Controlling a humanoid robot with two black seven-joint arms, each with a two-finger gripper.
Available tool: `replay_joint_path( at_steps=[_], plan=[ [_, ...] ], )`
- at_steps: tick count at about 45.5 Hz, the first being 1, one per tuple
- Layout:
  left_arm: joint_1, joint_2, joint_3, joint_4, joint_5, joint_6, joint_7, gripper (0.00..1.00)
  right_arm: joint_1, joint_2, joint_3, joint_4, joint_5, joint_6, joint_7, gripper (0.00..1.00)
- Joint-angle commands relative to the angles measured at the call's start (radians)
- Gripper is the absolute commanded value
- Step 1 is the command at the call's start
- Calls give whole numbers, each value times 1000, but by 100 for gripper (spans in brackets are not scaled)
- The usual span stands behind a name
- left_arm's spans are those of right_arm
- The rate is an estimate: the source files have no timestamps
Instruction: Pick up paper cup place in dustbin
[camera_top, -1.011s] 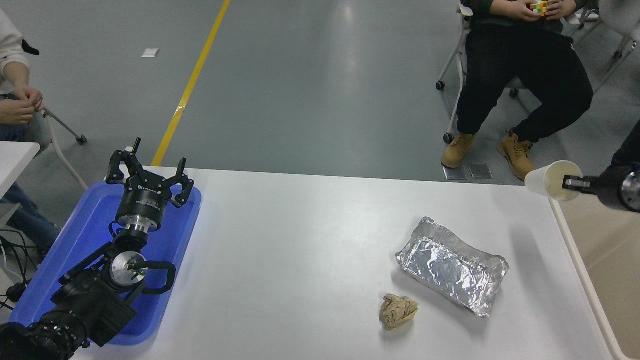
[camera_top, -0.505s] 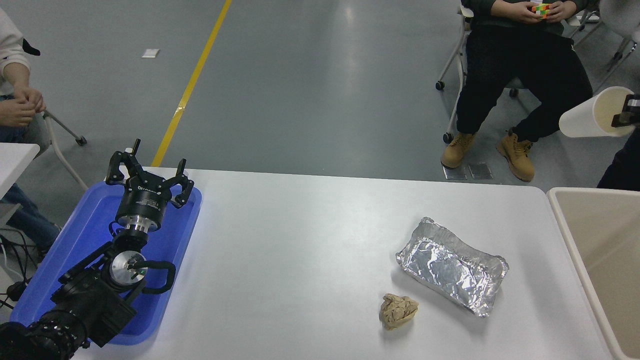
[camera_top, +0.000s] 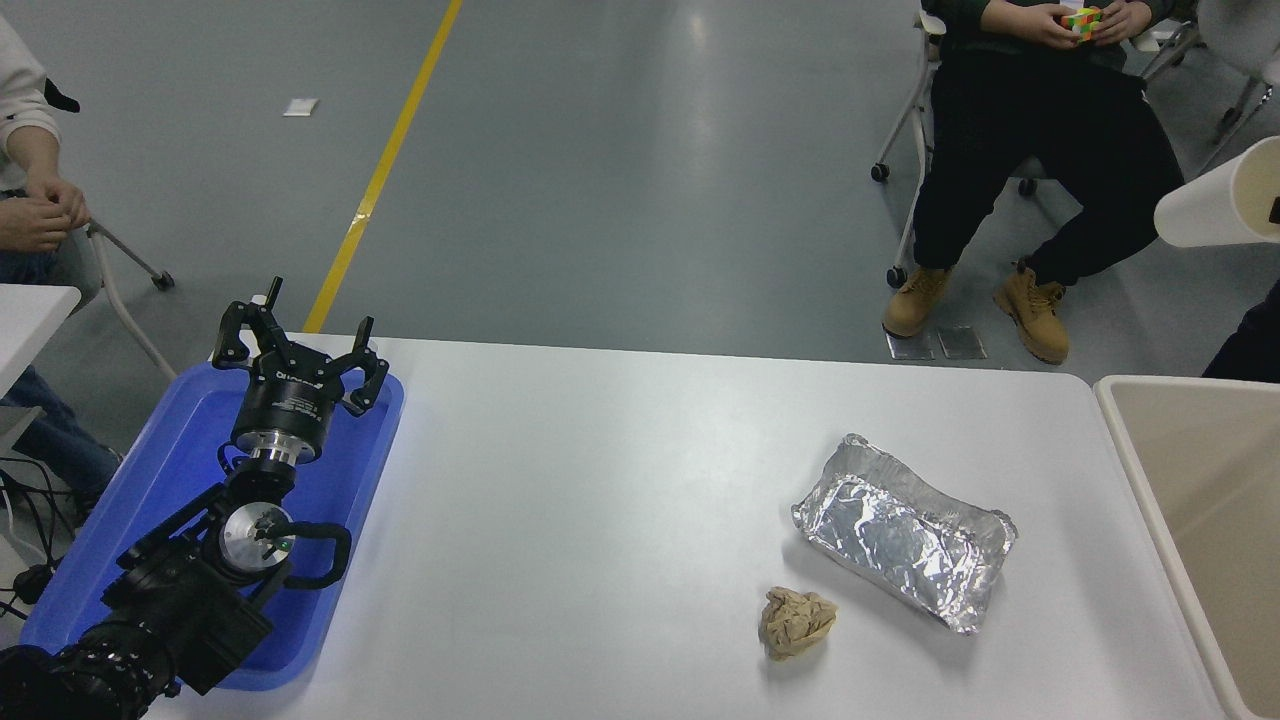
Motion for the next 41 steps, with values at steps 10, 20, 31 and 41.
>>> replay_joint_path(
  at_steps=[10, 20, 31, 41],
  plan=[
    [-1, 0, 0, 0, 0, 1, 0, 100, -650, 72, 46, -530, 382, -197, -132, 0],
    [-1, 0, 0, 0, 0, 1, 0, 100, -856, 111, 276, -537, 382, -332, -178, 0],
    [-1, 0, 0, 0, 0, -1, 0, 100, -1031, 191, 437, -537, 375, -399, -178, 0],
    [-1, 0, 0, 0, 0, 1, 0, 100, -1143, 251, 503, -536, 378, -421, -174, 0]
  ],
)
